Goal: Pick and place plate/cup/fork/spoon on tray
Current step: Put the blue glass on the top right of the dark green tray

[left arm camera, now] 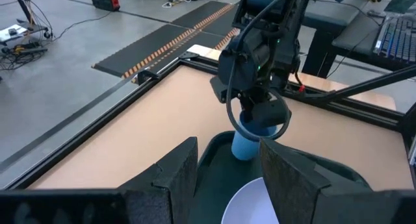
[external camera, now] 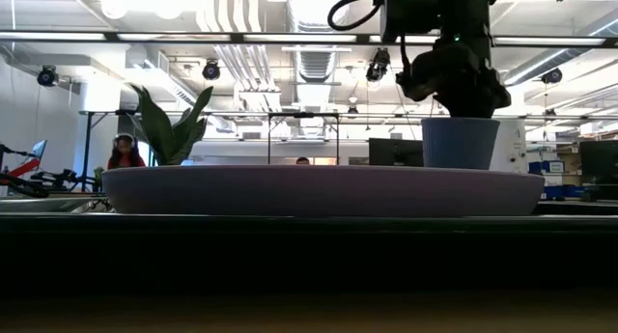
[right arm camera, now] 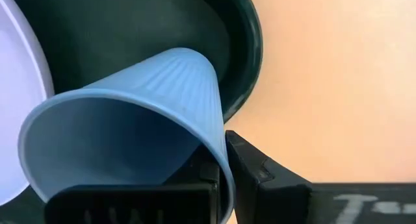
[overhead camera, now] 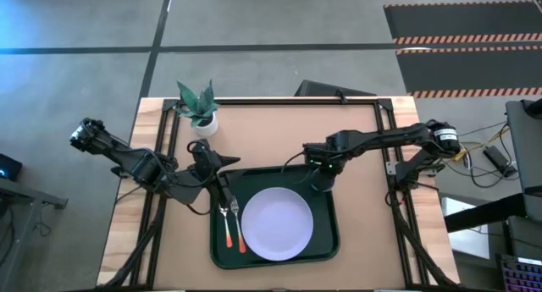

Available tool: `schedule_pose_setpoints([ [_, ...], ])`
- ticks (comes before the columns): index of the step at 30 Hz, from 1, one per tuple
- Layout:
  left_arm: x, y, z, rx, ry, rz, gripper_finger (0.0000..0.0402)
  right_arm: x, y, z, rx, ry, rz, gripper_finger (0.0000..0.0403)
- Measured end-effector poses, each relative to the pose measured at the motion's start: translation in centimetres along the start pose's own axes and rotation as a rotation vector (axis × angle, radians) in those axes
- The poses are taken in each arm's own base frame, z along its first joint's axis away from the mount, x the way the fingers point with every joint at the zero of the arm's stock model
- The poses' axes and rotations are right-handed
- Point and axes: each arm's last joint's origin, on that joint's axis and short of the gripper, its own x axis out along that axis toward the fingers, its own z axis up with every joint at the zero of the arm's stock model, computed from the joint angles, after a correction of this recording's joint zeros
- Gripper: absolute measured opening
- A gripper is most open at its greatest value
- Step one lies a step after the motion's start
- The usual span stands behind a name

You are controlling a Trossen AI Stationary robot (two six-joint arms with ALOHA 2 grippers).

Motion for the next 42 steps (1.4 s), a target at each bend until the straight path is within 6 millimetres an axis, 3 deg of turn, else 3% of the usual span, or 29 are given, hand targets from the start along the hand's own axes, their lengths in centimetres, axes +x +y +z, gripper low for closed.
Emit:
schedule_pose_setpoints([
  [42, 0.21, 0.07, -0.60, 0.002, 0.005, 0.004, 0.0148, -0.03, 0.51, 0.52, -0.005, -0.024, 0.087, 0.0009],
])
